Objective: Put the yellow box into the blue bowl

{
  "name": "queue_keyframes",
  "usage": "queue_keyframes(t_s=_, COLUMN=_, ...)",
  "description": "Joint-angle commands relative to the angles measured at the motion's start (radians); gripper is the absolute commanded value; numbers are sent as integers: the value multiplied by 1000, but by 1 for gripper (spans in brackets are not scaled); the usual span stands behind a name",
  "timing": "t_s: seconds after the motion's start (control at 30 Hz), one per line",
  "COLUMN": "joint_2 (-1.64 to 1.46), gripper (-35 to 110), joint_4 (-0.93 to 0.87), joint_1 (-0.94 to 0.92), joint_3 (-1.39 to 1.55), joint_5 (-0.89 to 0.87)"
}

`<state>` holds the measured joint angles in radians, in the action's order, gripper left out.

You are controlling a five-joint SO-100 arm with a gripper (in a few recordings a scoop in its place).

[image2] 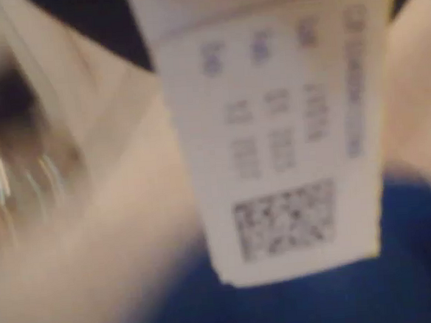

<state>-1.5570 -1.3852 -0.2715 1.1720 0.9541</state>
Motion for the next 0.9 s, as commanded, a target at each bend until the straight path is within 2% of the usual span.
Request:
queue_keyframes(t_s=0.0, joint_2=51, gripper=0, joint_4=55, joint_1=5, joint_3=-69, joint_5=-40)
queue_keyframes(t_s=0.27, joint_2=150, gripper=0, joint_4=71, joint_1=14, joint_3=-72, joint_5=-137)
queue_keyframes(t_s=0.67, joint_2=195, gripper=1, joint_4=72, joint_1=43, joint_3=-75, joint_5=-135)
queue_keyframes(t_s=0.87, joint_2=212, gripper=12, joint_4=67, joint_1=38, joint_3=-175, joint_5=-146)
